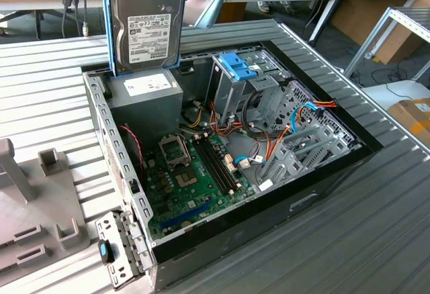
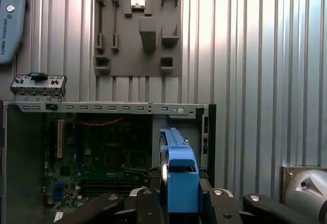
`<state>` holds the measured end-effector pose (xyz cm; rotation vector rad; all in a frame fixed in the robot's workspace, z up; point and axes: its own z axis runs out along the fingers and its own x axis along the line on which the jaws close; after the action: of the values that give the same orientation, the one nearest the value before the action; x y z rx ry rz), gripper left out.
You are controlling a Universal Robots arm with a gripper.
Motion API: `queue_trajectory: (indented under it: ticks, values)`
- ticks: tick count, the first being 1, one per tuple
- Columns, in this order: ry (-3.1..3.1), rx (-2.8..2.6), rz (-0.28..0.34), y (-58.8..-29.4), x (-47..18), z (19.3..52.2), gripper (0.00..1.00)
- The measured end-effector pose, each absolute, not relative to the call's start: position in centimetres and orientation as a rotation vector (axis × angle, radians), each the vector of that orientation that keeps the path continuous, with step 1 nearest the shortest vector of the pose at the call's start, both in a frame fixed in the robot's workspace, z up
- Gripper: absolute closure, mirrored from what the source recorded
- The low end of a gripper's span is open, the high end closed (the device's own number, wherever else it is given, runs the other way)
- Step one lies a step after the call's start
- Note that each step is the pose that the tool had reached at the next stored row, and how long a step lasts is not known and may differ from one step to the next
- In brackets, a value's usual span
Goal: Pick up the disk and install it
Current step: 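Pick up the disk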
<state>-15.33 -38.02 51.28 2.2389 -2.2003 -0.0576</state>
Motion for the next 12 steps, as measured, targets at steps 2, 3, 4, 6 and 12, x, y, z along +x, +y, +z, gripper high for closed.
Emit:
queue_trajectory:
  ticks: [2,3,4,6,12]
  values:
    - [-2.2,2.239,-0.058,-38.0,-14.4,51.3,0.64]
    - [-2.2,2.239,-0.058,-38.0,-13.9,51.3,0.64]
    - [-2.201,2.239,-0.058,-38.1,-13.5,51.3,0.64]
    - [-2.2,2.239,-0.058,-38.1,-12.7,51.3,0.64]
    - [-2.2,2.239,-0.058,-38.1,-11.1,51.3,0.64]
